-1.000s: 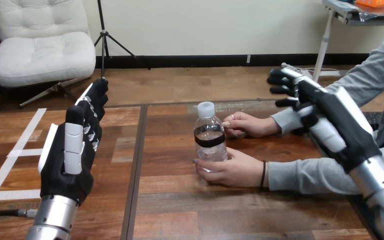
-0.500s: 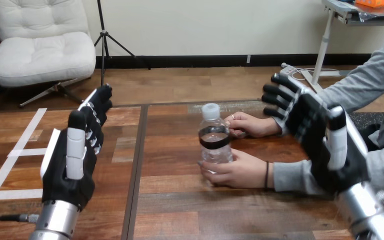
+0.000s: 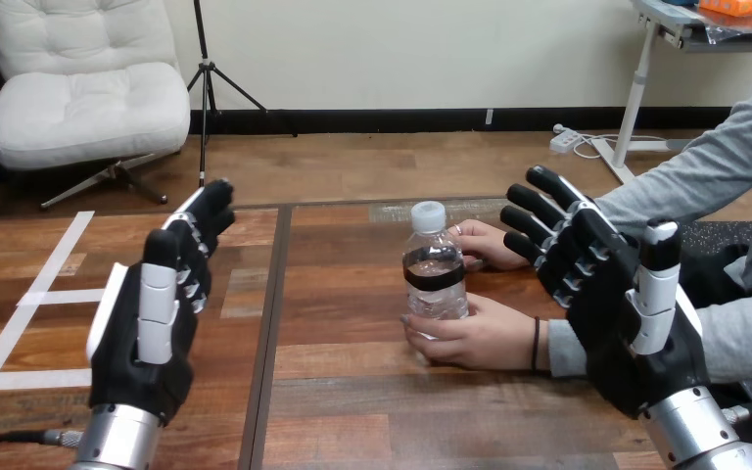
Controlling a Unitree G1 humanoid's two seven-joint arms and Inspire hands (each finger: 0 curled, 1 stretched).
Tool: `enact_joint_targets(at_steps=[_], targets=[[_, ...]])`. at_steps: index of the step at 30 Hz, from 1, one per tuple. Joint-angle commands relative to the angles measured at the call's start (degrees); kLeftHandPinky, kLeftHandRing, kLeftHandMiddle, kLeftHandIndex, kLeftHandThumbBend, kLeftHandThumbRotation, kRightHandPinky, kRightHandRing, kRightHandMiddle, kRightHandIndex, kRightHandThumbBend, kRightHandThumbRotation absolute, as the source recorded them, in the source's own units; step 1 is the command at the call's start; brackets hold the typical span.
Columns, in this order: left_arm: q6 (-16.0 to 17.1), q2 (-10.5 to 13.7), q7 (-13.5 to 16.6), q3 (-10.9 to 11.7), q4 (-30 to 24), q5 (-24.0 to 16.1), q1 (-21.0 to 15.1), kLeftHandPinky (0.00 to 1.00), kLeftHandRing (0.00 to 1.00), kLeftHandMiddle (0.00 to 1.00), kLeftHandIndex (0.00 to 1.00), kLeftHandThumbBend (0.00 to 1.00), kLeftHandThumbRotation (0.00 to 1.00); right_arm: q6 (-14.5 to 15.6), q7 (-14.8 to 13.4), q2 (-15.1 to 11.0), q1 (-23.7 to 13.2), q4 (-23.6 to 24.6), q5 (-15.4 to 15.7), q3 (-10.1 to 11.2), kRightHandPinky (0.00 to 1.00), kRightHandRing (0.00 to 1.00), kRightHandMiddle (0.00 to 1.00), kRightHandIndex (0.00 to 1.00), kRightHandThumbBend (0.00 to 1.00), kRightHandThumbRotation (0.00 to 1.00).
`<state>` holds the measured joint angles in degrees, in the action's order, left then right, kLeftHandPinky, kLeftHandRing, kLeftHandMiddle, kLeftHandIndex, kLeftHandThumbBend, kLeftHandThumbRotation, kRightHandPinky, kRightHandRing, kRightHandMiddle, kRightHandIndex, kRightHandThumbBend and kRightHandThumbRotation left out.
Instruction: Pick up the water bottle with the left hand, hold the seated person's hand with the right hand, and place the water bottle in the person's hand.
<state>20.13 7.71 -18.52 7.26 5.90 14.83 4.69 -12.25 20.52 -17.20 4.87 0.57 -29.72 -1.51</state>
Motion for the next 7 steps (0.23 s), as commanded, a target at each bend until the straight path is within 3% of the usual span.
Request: enact_joint_targets(at_steps=[1,7], targets=[[1.1,-0.6,-0.1,-1.4,-5.1,-0.7,-2.3,1.00,0.94,0.92,0.85,0.91,1.00,1.6,-0.6,1.4,-2.8,7.1,-1.2,2.3,0.99,0.93,0.92,0.93,0.97,1.00],[1.2,-0.7,0.0,-1.6,-5.7,-0.8,-1.9,1.00,0.93,0.91,0.85,0.90,1.00,3.5,-1.0,2.3,-2.5,8.1,-0.6,2.8,1.00,0.93,0.92,0.94,0.97,1.00]])
